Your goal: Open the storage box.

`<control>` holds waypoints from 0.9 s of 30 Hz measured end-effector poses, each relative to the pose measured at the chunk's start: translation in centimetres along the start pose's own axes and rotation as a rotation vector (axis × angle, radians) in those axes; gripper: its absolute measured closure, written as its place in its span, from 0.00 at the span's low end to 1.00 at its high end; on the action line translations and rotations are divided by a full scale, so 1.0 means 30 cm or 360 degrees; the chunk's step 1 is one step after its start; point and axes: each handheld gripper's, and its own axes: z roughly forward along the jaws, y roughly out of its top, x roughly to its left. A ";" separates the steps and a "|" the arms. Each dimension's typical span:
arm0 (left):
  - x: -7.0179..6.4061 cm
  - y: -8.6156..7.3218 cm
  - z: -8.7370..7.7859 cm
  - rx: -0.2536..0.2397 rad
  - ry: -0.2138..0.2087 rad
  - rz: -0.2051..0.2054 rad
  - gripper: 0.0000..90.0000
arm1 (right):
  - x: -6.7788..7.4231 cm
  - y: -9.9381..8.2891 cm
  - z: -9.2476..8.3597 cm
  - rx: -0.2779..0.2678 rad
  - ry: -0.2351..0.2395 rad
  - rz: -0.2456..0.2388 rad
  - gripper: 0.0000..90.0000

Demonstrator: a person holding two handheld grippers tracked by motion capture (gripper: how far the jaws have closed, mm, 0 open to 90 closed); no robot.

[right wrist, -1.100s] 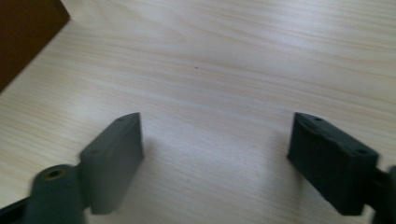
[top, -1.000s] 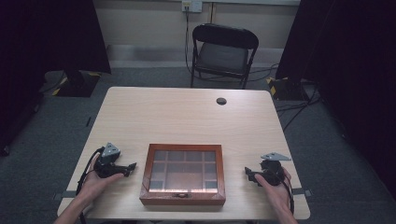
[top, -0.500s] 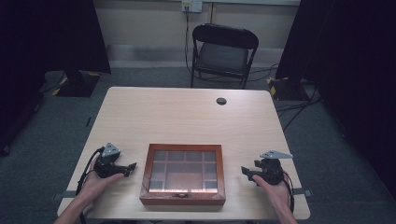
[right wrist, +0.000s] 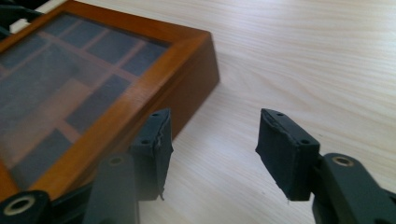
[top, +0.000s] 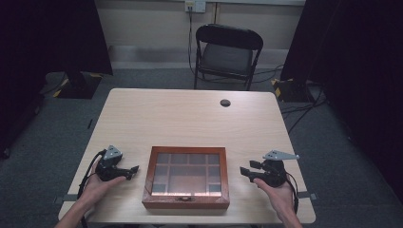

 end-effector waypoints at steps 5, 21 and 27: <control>0.000 0.000 0.000 0.0000 0.0000 0.0000 0.14 | 0.044 0.027 -0.006 -0.0024 0.0072 -0.0036 0.55; 0.000 0.000 0.000 0.0000 0.0000 0.0000 0.14 | 0.169 0.112 0.030 -0.0036 0.0293 -0.0180 0.68; 0.000 0.000 0.000 0.0000 0.0000 0.0000 0.14 | 0.237 0.126 0.061 -0.0009 0.0405 -0.0255 0.74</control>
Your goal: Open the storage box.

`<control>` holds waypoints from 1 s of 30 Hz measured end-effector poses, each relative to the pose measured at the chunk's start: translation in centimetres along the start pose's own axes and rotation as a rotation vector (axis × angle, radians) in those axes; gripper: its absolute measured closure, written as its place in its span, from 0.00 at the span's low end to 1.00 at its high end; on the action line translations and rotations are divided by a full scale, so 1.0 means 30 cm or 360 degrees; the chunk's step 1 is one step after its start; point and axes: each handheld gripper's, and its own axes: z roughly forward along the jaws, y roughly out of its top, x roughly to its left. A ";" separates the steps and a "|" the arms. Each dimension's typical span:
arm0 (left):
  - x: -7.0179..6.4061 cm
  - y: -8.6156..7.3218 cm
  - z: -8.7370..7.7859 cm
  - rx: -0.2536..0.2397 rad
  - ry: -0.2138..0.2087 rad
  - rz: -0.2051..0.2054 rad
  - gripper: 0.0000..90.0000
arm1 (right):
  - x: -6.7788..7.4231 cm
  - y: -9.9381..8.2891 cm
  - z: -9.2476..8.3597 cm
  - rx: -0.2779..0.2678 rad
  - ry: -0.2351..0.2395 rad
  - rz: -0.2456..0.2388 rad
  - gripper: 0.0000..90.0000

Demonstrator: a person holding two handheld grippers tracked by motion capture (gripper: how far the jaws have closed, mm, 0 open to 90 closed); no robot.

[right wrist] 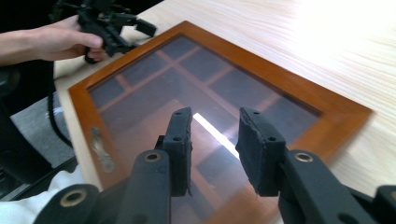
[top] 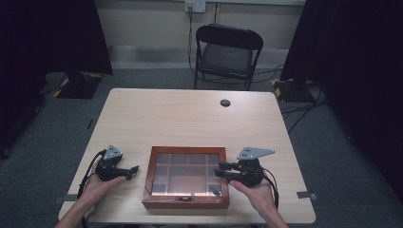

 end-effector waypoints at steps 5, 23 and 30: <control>0.000 0.000 0.000 0.0000 0.0000 0.0000 0.14 | 0.029 0.014 0.026 0.0019 0.0053 -0.0042 0.77; 0.001 0.002 0.003 -0.0002 -0.0004 -0.0002 0.13 | 0.168 0.002 0.188 0.0192 0.0385 -0.0211 0.89; 0.000 0.003 0.003 0.0002 0.0003 -0.0002 0.13 | 0.198 -0.022 0.232 0.0263 0.0447 -0.0258 0.87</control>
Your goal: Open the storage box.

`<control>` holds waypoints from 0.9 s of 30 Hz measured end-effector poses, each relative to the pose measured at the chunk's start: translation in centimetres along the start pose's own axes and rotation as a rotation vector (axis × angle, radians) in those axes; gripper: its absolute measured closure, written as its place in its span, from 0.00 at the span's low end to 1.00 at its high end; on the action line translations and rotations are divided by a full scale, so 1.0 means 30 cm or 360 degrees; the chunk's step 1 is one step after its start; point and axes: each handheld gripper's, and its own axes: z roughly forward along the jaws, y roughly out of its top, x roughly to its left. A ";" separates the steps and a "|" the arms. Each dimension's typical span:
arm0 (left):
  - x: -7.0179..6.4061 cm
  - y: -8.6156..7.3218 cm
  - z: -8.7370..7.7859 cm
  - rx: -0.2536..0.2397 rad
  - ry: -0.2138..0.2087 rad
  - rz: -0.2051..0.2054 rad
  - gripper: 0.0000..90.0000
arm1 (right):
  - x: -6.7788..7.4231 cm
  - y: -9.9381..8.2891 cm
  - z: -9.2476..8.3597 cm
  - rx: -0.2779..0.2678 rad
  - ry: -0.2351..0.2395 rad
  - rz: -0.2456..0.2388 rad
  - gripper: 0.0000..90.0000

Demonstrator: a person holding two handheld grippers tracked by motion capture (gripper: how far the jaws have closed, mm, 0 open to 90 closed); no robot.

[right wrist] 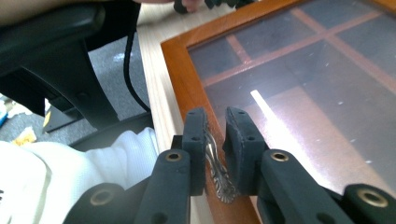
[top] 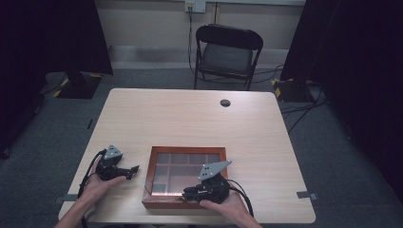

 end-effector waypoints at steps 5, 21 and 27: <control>0.000 0.000 0.001 -0.0002 0.0000 -0.0002 0.13 | 0.001 -0.017 0.010 0.0020 0.0011 -0.0016 0.88; -0.003 0.000 0.001 -0.0002 0.0005 -0.0013 0.13 | 0.003 -0.011 0.015 0.0029 0.0002 -0.0076 0.91; -0.005 -0.002 -0.008 0.0008 0.0011 -0.0015 0.17 | -0.009 -0.004 0.016 0.0040 0.0011 -0.0068 0.91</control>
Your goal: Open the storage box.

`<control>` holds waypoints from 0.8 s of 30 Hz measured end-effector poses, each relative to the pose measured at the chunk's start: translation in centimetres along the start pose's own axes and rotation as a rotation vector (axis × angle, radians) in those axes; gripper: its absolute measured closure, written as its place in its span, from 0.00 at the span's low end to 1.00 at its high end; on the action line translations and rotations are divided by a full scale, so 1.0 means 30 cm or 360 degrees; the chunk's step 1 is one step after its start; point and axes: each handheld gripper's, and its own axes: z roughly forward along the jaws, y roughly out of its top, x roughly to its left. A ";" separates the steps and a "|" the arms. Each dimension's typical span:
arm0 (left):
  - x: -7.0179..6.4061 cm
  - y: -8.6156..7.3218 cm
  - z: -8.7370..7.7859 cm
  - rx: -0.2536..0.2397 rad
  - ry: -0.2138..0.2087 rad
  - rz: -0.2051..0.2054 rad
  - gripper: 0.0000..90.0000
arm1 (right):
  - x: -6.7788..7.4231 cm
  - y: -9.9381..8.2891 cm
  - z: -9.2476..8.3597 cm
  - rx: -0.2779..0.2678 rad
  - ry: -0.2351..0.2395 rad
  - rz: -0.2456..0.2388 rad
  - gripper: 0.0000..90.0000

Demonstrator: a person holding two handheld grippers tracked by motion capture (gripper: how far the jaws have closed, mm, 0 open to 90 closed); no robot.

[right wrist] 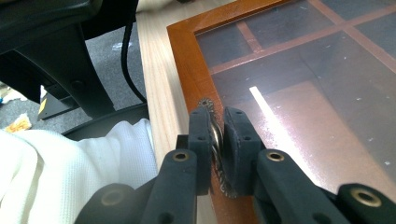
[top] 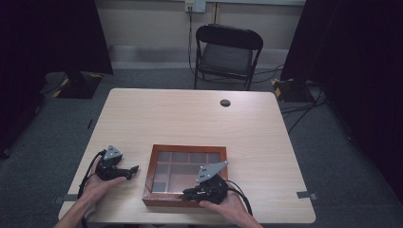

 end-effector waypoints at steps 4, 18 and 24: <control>0.000 -0.002 -0.003 -0.0002 -0.0012 -0.0006 0.17 | -0.002 -0.001 -0.005 0.0009 0.0000 0.0004 0.91; -0.002 -0.001 -0.025 -0.0014 -0.0047 -0.0022 0.18 | -0.004 0.013 -0.034 -0.0033 0.0017 0.0019 0.92; -0.005 0.004 -0.029 -0.0017 -0.0095 -0.0035 0.18 | -0.004 0.023 -0.045 -0.0049 0.0021 0.0016 0.92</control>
